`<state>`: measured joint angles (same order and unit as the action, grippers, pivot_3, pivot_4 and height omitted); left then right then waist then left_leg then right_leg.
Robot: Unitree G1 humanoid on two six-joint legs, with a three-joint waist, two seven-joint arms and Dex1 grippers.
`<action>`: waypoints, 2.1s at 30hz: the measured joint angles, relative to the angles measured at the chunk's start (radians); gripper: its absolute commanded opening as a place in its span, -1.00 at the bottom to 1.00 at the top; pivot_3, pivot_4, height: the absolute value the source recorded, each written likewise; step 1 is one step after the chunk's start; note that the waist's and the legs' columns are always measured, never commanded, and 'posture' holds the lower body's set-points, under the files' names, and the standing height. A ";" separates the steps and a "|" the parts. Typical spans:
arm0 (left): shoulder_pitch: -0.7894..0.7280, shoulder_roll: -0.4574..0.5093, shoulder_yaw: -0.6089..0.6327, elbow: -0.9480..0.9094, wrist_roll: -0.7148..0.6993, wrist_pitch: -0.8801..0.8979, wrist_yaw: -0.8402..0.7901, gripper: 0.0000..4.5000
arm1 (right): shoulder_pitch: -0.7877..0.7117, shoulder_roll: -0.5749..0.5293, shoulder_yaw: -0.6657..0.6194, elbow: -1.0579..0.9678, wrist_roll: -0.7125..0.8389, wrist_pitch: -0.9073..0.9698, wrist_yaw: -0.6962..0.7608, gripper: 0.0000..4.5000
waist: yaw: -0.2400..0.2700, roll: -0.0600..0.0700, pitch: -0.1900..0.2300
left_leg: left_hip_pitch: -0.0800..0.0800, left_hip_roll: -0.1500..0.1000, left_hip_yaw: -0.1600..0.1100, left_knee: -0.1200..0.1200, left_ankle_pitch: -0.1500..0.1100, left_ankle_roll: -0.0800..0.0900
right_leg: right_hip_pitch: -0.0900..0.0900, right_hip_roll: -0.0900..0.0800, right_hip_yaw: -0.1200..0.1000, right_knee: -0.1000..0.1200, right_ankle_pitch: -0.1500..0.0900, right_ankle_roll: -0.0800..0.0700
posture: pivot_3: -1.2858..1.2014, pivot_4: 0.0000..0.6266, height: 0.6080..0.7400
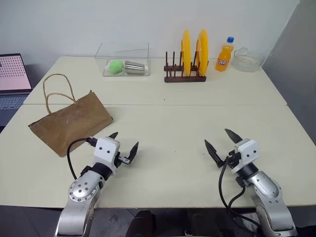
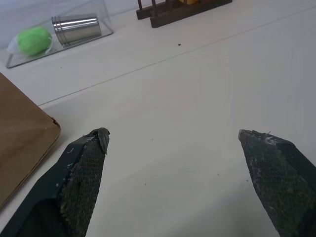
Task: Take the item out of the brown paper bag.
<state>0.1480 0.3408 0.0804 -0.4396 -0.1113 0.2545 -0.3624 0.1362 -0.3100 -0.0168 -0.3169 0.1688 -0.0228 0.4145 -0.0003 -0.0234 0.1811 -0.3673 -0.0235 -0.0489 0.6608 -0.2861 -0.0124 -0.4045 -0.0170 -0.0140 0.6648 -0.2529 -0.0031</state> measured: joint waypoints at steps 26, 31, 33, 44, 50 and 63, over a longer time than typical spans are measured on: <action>-0.005 -0.005 0.037 0.000 0.011 -0.028 0.028 0.98 | -0.077 -0.029 0.022 0.013 0.000 -0.013 0.056 1.00 | -0.001 0.000 0.000 | 0.000 0.000 0.000 0.000 0.000 0.000 | 0.000 0.000 0.000 0.000 0.000 0.000 | 0.03 -0.52 1.00; 0.001 -0.001 0.148 -0.005 -0.068 -0.022 0.022 0.98 | -0.191 -0.068 0.058 0.012 0.031 0.022 0.138 1.00 | -0.001 0.000 0.000 | 0.000 0.000 0.000 0.000 0.000 0.000 | 0.000 0.000 0.000 0.000 0.000 0.000 | 0.03 -0.52 1.00; 0.010 0.035 0.207 -0.018 -0.119 0.001 0.000 0.98 | -0.254 -0.087 0.075 0.003 0.092 0.077 0.195 1.00 | -0.002 -0.001 0.001 | 0.000 0.000 -0.001 0.000 0.000 0.000 | 0.000 0.000 -0.001 0.000 0.000 0.000 | 0.03 -0.52 1.00; 0.111 0.184 0.549 -0.170 -0.445 0.226 -0.061 0.98 | -0.531 -0.164 0.120 -0.042 0.364 0.355 0.450 1.00 | -0.003 -0.001 0.001 | -0.001 0.000 -0.001 0.000 0.000 0.000 | 0.000 0.000 0.000 -0.002 0.000 0.000 | 0.03 -0.52 1.00; 0.133 0.285 0.676 -0.178 -0.628 0.368 -0.089 0.98 | -0.587 -0.147 0.139 -0.032 0.372 0.381 0.484 1.00 | 0.001 -0.001 0.002 | -0.001 0.000 -0.003 0.000 0.000 0.000 | 0.000 0.000 -0.003 -0.001 0.000 -0.001 | 0.03 -0.52 1.00; -0.070 0.705 0.683 0.289 -0.607 0.409 -0.351 0.98 | -0.584 -0.120 0.157 -0.039 0.357 0.381 0.465 1.00 | -0.002 0.000 0.003 | -0.001 0.000 -0.002 -0.002 0.000 0.000 | -0.002 0.000 -0.002 -0.002 -0.001 -0.003 | 0.03 -0.52 1.00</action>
<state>0.0780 1.0460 0.7638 -0.1510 -0.7186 0.6638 -0.7139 -0.4479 -0.4297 0.1406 -0.3560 0.5260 0.3582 0.8799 -0.0028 -0.0230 0.1838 -0.3684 -0.0232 -0.0508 0.6592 -0.2865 -0.0126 -0.4063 -0.0172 -0.0163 0.6628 -0.2541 -0.0059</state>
